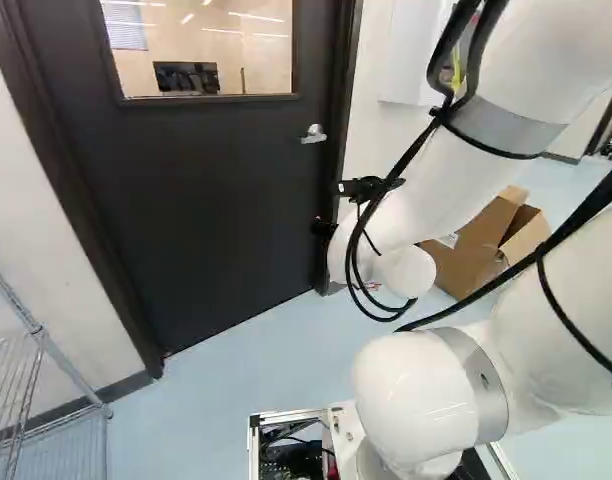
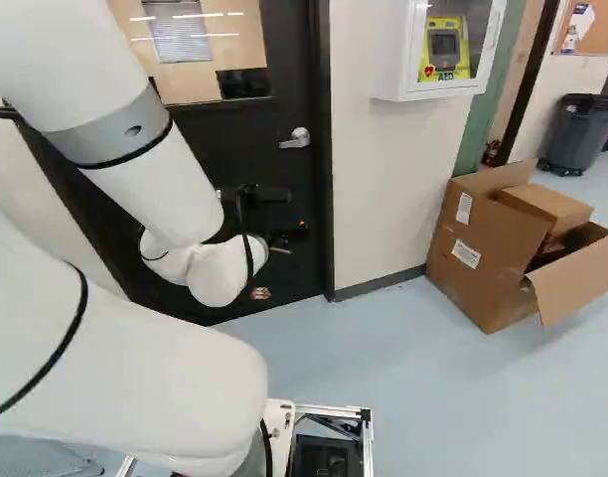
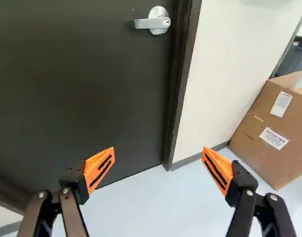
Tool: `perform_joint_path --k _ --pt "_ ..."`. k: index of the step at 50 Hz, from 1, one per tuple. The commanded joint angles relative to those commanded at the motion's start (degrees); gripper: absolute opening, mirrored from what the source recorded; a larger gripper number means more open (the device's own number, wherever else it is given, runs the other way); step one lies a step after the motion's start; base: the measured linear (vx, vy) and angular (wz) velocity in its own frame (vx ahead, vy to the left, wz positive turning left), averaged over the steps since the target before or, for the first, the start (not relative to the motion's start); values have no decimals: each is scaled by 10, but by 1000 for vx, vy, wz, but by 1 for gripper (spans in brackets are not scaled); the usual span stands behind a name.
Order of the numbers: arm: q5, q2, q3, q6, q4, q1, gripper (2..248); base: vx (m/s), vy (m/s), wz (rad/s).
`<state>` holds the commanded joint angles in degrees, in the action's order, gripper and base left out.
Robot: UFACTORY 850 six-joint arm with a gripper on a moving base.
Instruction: Open the door and move inside
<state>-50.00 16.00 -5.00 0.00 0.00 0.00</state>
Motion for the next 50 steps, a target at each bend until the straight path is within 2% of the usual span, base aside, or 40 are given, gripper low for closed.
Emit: perform_joint_path --k 26,50 --pt "0 0 0 0 0 0 247 159 122 -49" --pt "-1 -8 -7 0 0 0 247 27 13 0"
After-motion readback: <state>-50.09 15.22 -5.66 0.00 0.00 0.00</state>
